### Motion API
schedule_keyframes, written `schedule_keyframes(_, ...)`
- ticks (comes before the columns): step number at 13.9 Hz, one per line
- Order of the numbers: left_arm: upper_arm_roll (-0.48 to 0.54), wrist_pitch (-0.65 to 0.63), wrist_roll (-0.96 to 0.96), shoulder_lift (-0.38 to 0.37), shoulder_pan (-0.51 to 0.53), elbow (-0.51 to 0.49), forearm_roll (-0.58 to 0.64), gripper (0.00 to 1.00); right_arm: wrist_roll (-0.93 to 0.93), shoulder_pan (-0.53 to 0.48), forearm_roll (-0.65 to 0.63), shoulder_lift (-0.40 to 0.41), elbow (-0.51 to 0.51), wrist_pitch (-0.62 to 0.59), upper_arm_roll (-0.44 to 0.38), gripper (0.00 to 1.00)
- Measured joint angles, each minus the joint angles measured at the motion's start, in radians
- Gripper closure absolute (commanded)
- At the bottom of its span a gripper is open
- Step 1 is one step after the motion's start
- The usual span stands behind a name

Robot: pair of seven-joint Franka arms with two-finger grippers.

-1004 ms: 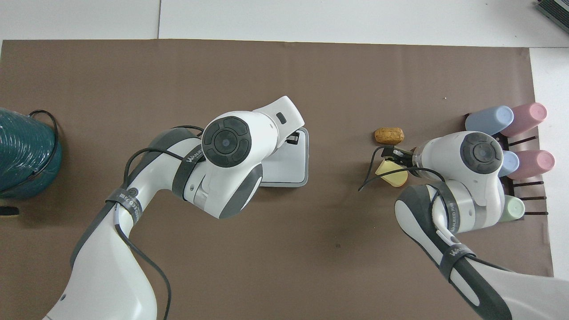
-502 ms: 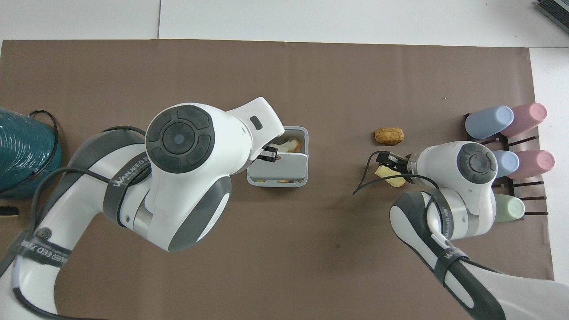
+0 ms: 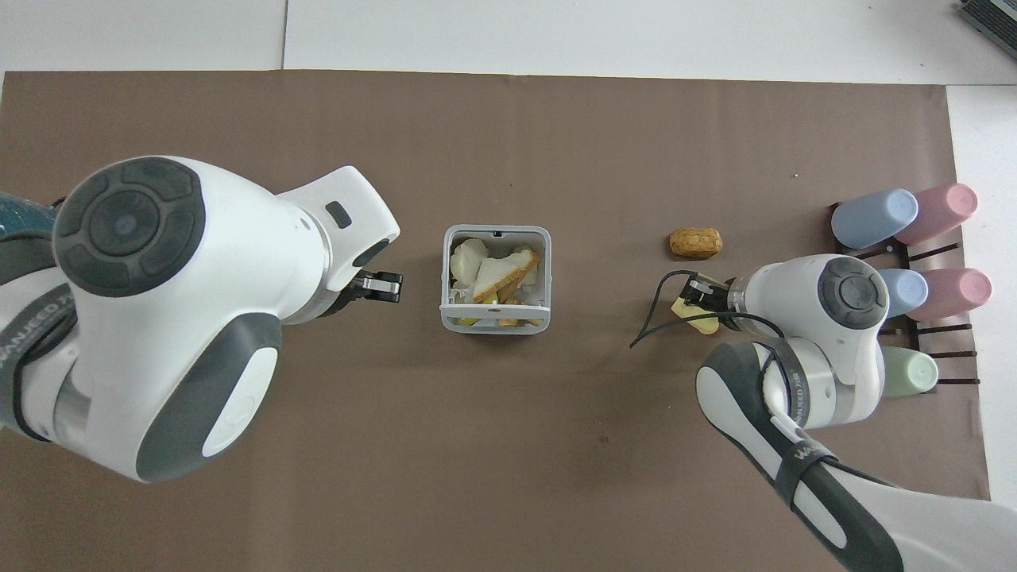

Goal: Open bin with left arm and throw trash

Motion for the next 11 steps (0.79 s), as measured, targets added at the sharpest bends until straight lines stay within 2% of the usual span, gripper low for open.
schedule_keyframes(1,0.001,0.000,0.036,0.000,0.026,-0.003,0.000,0.00,0.000,0.000,0.005,-0.001,0.000,0.000,-0.001,1.00)
schedule_keyframes(5,0.004,0.001,0.215,0.000,0.142,-0.014,0.000,0.00,0.000,0.000,0.006,-0.004,0.010,-0.022,0.000,1.00)
schedule_keyframes(8,0.005,0.001,0.232,0.000,0.197,-0.024,0.000,0.00,0.000,0.001,0.015,-0.031,0.120,-0.204,0.002,1.00)
schedule_keyframes(11,0.004,0.037,0.232,-0.003,0.241,-0.051,0.000,0.00,0.000,0.004,0.091,-0.082,0.314,-0.430,0.007,1.00)
